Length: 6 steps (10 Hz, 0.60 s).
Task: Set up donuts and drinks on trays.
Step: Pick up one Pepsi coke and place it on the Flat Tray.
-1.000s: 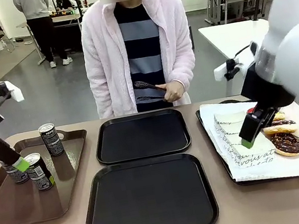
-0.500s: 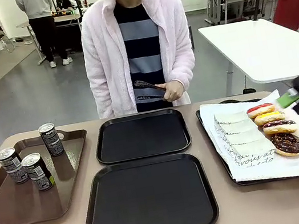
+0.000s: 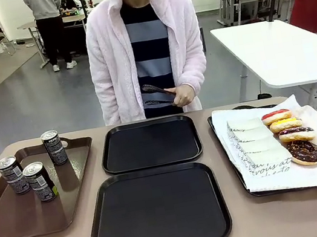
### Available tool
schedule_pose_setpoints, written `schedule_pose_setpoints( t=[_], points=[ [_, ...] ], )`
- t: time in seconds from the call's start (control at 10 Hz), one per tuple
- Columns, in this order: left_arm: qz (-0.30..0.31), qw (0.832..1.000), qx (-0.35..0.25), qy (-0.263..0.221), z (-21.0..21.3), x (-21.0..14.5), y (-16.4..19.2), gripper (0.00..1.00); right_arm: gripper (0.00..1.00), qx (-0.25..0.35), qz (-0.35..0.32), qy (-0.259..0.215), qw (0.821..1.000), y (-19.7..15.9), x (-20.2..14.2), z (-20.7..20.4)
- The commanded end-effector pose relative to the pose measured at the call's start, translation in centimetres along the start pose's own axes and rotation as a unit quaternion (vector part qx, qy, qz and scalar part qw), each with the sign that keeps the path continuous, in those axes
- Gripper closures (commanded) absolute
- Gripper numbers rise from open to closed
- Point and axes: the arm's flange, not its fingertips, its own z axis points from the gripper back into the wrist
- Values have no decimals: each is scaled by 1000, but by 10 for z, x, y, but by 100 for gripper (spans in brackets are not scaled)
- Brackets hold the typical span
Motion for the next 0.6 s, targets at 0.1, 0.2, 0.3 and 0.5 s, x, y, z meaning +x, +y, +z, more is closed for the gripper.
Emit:
schedule_pose_setpoints(
  t=[0.1, 0.2, 0.3, 0.5],
  points=[
    [32, 999, 4, -13, 33, 4, 31, 0, 0, -24, -5, -14, 1000, 0, 0, 22],
    [31, 999, -2, -18, 44, 1, 40, 0, 0, -27, -1, -6, 1000, 2, 2, 20],
    [26, 999, 4, -28, 52, 1, 40, 0, 0, -48, -4, 19, 999, 7, 5, 12],
    [46, 998, 1, -32, 45, -1, 45, 0, 0, -38, -14, -4, 999, 2, 3, 22]
  ],
)
